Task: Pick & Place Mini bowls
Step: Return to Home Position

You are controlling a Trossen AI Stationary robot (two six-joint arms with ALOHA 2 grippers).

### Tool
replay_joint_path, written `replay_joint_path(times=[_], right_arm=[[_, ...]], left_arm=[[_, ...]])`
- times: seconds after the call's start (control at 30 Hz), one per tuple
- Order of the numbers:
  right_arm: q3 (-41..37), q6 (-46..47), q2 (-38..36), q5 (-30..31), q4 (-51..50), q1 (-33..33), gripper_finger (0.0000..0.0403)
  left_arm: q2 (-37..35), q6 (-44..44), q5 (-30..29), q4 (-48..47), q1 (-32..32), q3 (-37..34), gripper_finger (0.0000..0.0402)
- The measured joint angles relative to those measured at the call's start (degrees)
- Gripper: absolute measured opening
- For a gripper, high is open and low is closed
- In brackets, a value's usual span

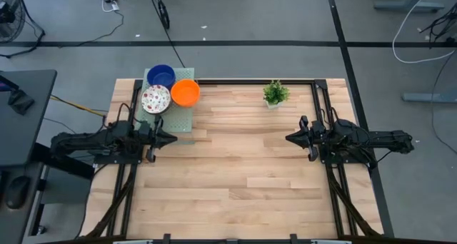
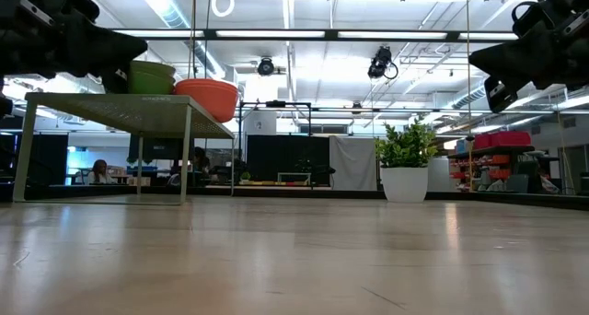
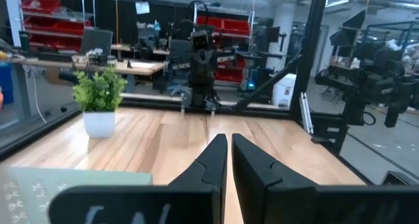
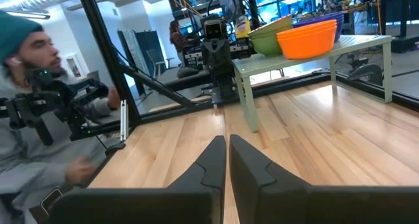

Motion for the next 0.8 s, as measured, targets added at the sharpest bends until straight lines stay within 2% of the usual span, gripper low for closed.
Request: replay_joint_path(times=[0.8], right_arm=[[0.0, 0.0, 0.0, 0.0, 0.0, -0.01, 0.0023]], left_arm=[[0.2, -0.27, -0.42, 0.39, 0.0, 0.01, 0.0028]])
